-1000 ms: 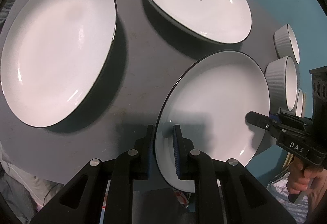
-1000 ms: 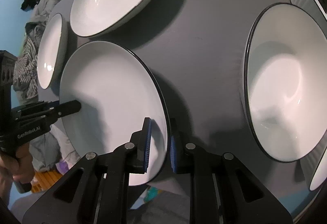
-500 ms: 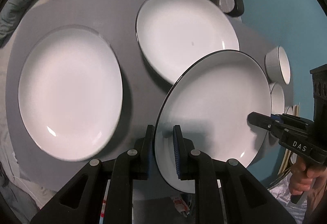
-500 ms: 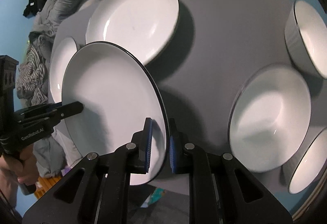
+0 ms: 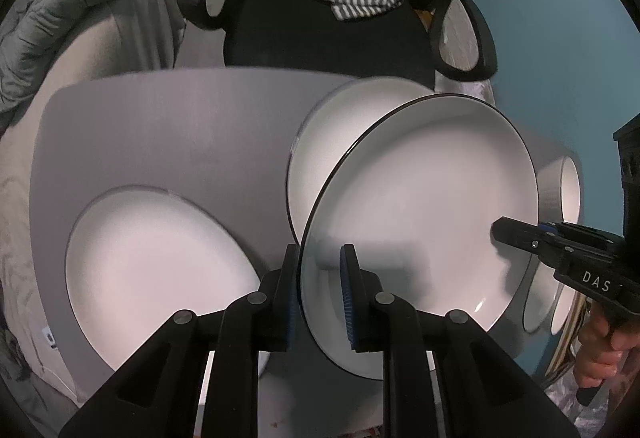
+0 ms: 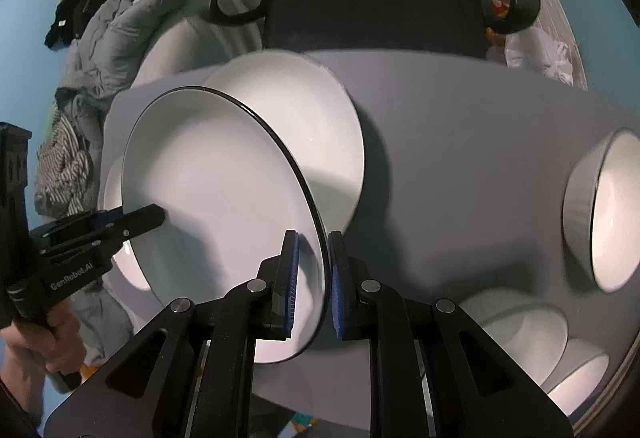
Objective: Organize plates and bowls
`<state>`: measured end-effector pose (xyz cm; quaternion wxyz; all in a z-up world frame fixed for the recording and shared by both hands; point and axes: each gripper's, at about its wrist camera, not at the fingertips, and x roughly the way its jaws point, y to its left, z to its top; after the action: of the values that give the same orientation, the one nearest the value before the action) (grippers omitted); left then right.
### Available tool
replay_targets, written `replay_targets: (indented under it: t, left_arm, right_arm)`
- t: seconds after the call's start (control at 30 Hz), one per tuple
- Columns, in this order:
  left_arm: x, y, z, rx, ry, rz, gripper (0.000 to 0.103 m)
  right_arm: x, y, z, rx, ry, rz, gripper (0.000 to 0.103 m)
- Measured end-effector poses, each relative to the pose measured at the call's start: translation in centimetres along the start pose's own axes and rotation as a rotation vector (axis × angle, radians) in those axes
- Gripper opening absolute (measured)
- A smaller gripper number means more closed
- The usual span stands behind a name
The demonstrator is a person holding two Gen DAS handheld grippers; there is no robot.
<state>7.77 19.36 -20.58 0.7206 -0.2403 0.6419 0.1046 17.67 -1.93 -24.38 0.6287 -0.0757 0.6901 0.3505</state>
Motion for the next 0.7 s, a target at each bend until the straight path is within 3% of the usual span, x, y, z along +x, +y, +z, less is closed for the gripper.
replay_targets:
  t: [0.27, 0.7]
  left_arm:
    - [2.1, -0.8, 2.4, -0.009, 0.006, 0.045, 0.020]
    - [3.9, -0.6, 2.9, -0.017, 0.037, 0.085, 0.020]
  right_arm:
    - [0.8, -0.4, 2.9, 0.014, 0.017, 0.013, 0.015]
    - [2.2, -0.5, 5.1, 0.018, 0.057, -0.007, 0.015]
